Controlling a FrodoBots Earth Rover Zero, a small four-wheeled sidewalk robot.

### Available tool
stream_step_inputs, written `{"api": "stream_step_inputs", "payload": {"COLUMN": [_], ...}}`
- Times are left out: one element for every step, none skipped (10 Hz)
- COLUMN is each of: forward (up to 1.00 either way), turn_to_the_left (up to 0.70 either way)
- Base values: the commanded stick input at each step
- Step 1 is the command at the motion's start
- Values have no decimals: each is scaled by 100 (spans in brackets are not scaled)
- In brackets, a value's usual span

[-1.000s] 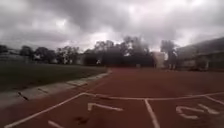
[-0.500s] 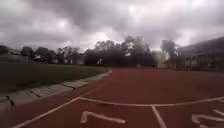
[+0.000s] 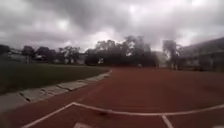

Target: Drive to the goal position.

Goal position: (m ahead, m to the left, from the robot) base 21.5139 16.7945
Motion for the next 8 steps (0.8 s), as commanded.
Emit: {"api": "stream_step_inputs", "payload": {"forward": [70,70,70,70,70,70,70,70], "turn_to_the_left": [-35,-35,-24,-6,0,0,0,0]}}
